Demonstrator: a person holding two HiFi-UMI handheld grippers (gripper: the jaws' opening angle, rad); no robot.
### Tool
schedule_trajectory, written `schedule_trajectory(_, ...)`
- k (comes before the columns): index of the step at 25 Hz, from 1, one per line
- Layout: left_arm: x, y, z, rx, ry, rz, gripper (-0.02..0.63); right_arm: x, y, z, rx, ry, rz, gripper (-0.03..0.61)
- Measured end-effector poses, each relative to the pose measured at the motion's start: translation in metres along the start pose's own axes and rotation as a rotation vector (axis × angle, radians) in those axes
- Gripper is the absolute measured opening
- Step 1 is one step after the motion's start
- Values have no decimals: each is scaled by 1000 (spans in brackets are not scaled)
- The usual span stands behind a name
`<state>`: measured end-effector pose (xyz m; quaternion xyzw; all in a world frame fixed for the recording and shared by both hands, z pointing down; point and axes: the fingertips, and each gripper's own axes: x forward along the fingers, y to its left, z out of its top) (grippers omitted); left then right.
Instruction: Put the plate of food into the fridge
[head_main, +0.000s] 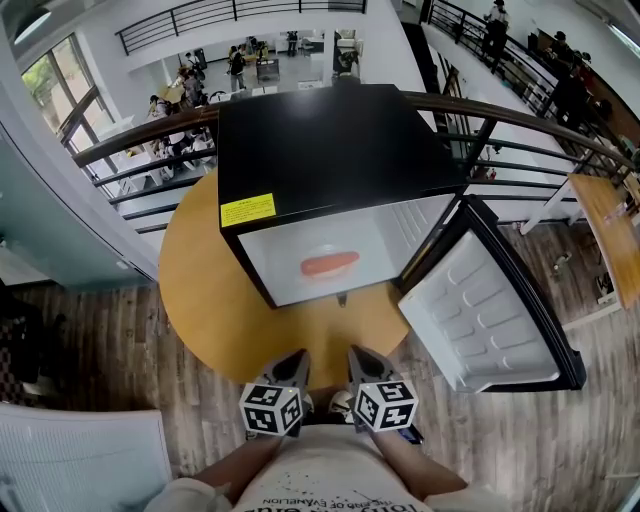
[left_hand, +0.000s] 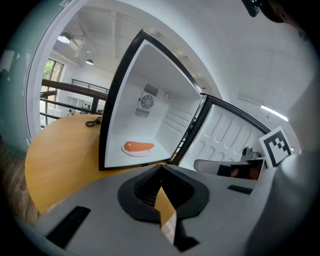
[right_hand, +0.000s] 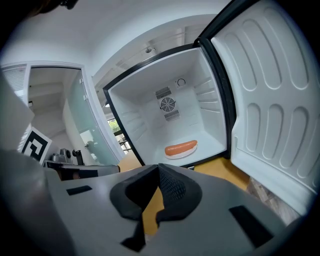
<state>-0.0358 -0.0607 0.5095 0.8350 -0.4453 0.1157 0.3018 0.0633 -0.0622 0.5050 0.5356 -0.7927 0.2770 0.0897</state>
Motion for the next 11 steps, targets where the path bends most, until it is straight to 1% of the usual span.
schedule_trajectory(11,-1,1,-3,-7,6,6,23,-1,0,-3,2,7,3,26)
